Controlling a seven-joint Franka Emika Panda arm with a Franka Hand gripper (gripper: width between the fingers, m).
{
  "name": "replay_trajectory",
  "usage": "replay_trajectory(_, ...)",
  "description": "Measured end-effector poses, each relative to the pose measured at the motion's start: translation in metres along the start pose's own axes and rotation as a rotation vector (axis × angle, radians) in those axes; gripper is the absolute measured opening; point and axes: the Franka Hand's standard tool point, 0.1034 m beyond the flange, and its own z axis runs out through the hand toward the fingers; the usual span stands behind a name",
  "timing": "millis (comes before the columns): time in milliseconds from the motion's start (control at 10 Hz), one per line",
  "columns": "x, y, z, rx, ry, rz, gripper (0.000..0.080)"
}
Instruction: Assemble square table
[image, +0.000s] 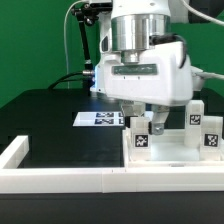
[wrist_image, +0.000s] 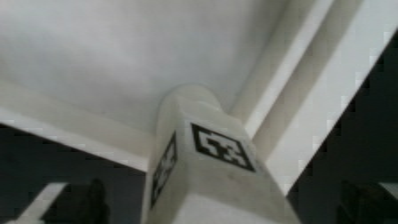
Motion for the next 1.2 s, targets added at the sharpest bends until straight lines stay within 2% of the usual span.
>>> replay_trajectory(200,0.0037,0.0017,-0.0002,0.000,0.001,-0.230,0.0648)
replay_trajectory(700,0.0003,-0.0001,-0.0013,-0.005,0.002,-0.700,0.0648)
replay_trajectory(1100,0.0055,0.0031,-0.0011,-0.012,0.008,-0.921,0.0648)
replay_trajectory(1200,0.0057,0.0033,-0.0010,-0.013,0.008,-0.921,0.0500)
